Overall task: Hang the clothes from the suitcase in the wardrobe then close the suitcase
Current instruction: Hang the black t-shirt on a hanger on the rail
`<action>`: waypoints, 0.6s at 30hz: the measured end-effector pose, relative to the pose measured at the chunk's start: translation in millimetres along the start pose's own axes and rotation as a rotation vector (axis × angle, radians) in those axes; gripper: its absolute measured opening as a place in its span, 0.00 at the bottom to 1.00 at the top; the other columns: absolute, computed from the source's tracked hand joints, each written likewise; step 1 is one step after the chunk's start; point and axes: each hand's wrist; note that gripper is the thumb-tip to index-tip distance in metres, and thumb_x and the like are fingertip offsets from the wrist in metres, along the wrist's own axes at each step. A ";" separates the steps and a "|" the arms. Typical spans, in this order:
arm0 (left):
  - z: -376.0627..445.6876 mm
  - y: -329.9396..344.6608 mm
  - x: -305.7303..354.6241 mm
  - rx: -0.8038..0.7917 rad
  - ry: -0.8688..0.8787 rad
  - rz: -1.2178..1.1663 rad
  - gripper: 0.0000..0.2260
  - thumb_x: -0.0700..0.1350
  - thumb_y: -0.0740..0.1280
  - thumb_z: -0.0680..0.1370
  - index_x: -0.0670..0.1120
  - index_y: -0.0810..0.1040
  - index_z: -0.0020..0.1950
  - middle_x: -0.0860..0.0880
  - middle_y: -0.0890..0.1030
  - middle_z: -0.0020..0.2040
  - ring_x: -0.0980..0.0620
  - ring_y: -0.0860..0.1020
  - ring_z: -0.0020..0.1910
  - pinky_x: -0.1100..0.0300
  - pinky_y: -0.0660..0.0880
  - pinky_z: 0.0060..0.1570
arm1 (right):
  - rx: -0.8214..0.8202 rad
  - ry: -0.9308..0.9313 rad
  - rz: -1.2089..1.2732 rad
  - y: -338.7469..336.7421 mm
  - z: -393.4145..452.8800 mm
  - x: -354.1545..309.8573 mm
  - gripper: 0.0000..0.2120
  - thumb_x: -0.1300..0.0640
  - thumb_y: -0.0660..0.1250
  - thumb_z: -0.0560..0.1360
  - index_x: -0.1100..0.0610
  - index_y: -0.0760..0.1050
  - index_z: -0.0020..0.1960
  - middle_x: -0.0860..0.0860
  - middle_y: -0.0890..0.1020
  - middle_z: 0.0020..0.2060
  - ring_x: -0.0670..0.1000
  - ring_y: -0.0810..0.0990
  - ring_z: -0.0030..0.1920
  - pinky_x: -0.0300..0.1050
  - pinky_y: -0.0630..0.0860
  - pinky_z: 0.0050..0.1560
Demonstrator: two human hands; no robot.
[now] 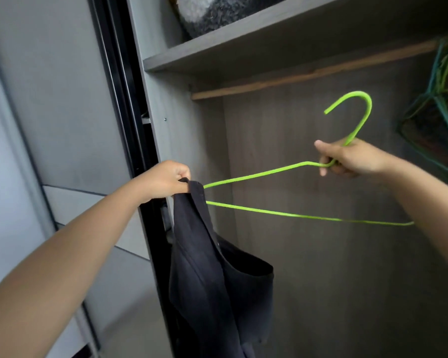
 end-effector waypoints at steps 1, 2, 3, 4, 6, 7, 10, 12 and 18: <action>-4.1 -2.1 0.1 -0.039 0.003 -0.017 0.13 0.37 0.69 0.73 0.46 0.70 0.30 0.53 0.72 0.27 0.55 0.68 0.30 0.69 0.64 0.30 | -0.031 0.010 -0.014 -1.4 -1.5 -1.9 0.26 0.50 0.53 0.80 0.61 0.72 0.28 0.45 0.59 0.14 0.42 0.55 0.15 0.29 0.51 0.18; -7.6 -3.4 3.2 -0.080 0.008 -0.033 0.14 0.36 0.68 0.73 0.46 0.70 0.30 0.57 0.71 0.23 0.59 0.68 0.27 0.71 0.63 0.28 | -0.055 0.016 -0.027 -0.9 -3.1 -3.8 0.26 0.51 0.53 0.80 0.62 0.72 0.28 0.45 0.59 0.13 0.42 0.54 0.15 0.29 0.52 0.18; -11.1 -2.9 8.0 -0.120 0.021 -0.044 0.15 0.35 0.67 0.73 0.46 0.69 0.30 0.58 0.70 0.20 0.62 0.66 0.24 0.73 0.61 0.26 | -0.076 0.013 -0.039 3.1 -5.3 -6.1 0.26 0.51 0.53 0.80 0.61 0.72 0.28 0.46 0.59 0.13 0.42 0.55 0.15 0.30 0.52 0.18; -13.4 -1.5 14.9 -0.154 0.043 -0.044 0.15 0.34 0.67 0.73 0.46 0.68 0.30 0.58 0.69 0.19 0.62 0.65 0.22 0.74 0.60 0.24 | -0.092 0.003 -0.045 9.2 -7.6 -8.9 0.26 0.51 0.53 0.80 0.61 0.72 0.28 0.46 0.60 0.13 0.42 0.55 0.16 0.31 0.52 0.18; -16.4 3.6 31.1 -0.199 0.097 -0.026 0.15 0.33 0.67 0.72 0.46 0.67 0.30 0.57 0.68 0.20 0.62 0.64 0.20 0.74 0.60 0.23 | -0.132 -0.026 -0.017 25.8 -12.4 -15.4 0.26 0.50 0.53 0.80 0.60 0.73 0.29 0.45 0.60 0.14 0.43 0.55 0.17 0.32 0.53 0.20; -17.8 6.2 38.3 -0.206 0.123 -0.019 0.15 0.33 0.68 0.72 0.46 0.67 0.30 0.56 0.67 0.22 0.62 0.64 0.20 0.74 0.59 0.22 | -0.154 -0.033 0.004 35.1 -14.8 -18.4 0.26 0.48 0.52 0.79 0.60 0.74 0.29 0.45 0.60 0.15 0.44 0.56 0.18 0.32 0.53 0.21; -20.8 12.1 51.9 -0.198 0.169 -0.020 0.15 0.34 0.68 0.71 0.46 0.67 0.31 0.57 0.67 0.23 0.62 0.65 0.20 0.75 0.60 0.21 | -0.155 0.031 0.073 60.5 -21.7 -22.7 0.29 0.42 0.48 0.79 0.58 0.74 0.30 0.45 0.62 0.15 0.44 0.57 0.17 0.32 0.54 0.21; -22.8 15.4 56.6 -0.194 0.186 -0.038 0.14 0.34 0.68 0.72 0.46 0.67 0.31 0.56 0.67 0.25 0.62 0.65 0.20 0.75 0.60 0.21 | -0.130 0.091 0.161 72.5 -24.6 -21.5 0.31 0.40 0.46 0.78 0.59 0.73 0.30 0.46 0.63 0.15 0.44 0.58 0.16 0.30 0.54 0.20; -29.3 27.1 63.2 -0.097 0.210 0.008 0.08 0.39 0.68 0.73 0.48 0.69 0.43 0.53 0.72 0.37 0.58 0.68 0.32 0.73 0.65 0.29 | 0.010 0.142 0.230 71.1 -28.2 -22.4 0.31 0.39 0.44 0.78 0.59 0.70 0.31 0.46 0.65 0.14 0.44 0.59 0.16 0.31 0.55 0.21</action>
Point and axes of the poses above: each hand's wrist, its own z-axis towards the middle knuckle, its own y-axis out of the palm, x = y × z
